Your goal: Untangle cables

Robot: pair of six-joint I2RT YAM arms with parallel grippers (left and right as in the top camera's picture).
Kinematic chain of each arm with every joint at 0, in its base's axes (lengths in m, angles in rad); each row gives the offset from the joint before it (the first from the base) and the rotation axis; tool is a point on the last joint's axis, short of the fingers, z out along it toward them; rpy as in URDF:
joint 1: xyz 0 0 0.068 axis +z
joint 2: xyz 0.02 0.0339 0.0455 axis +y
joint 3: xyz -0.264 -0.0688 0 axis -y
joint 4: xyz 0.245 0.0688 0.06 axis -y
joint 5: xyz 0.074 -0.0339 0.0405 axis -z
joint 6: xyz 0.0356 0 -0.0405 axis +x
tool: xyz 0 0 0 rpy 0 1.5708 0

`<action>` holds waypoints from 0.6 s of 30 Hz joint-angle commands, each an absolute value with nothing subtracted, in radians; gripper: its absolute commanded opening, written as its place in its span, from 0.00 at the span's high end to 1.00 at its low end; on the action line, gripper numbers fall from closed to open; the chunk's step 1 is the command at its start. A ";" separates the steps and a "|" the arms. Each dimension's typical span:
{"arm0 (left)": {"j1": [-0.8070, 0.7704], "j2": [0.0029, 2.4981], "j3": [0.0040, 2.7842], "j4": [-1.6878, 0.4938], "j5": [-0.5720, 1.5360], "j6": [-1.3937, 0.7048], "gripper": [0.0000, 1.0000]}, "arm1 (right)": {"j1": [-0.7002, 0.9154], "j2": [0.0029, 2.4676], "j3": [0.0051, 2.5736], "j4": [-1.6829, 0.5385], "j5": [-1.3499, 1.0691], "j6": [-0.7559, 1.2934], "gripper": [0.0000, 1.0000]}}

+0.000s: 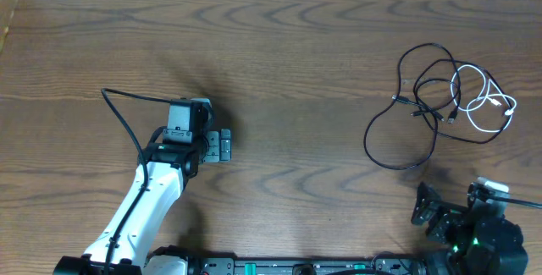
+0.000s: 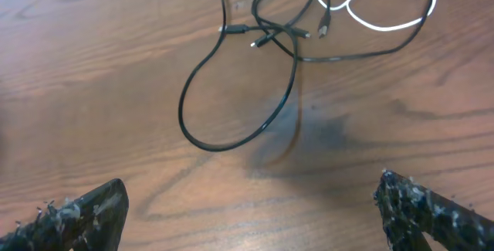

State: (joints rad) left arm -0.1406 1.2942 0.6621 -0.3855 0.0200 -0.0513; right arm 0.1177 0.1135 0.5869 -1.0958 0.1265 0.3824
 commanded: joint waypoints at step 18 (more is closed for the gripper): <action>-0.142 1.294 0.661 -0.385 0.014 -0.049 0.02 | 0.078 0.006 0.413 -1.062 0.128 0.388 0.01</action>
